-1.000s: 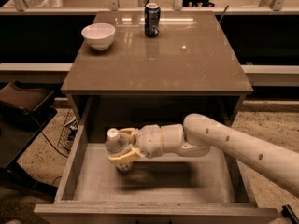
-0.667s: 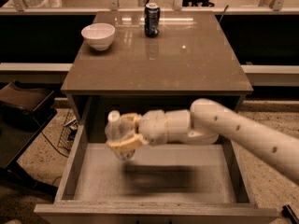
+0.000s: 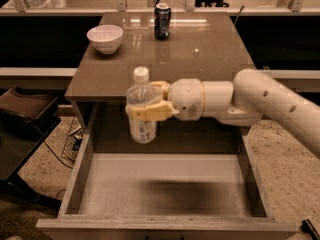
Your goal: Pick blue plastic bottle from top drawer and place on counter
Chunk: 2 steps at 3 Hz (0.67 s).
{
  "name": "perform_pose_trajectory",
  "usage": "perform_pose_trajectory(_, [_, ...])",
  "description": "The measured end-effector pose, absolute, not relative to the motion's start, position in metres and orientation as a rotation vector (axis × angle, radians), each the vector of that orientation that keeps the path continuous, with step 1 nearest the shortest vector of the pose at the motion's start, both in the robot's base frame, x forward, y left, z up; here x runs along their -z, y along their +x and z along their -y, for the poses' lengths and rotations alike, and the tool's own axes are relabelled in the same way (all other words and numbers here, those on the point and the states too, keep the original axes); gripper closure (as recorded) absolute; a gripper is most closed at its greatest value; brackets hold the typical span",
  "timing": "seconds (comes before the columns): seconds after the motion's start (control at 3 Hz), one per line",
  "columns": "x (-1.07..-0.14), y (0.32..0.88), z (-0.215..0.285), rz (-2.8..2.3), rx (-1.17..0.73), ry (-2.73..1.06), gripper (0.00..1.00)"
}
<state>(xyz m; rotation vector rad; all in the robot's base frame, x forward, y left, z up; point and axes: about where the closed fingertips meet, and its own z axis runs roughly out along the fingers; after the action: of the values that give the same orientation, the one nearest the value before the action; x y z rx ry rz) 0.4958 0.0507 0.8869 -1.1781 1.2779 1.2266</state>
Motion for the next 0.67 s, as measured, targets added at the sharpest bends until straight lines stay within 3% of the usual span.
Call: perform_pose_trajectory(0.67, [-0.985,0.573,0.010,-1.349,-1.200,-0.975,1.00])
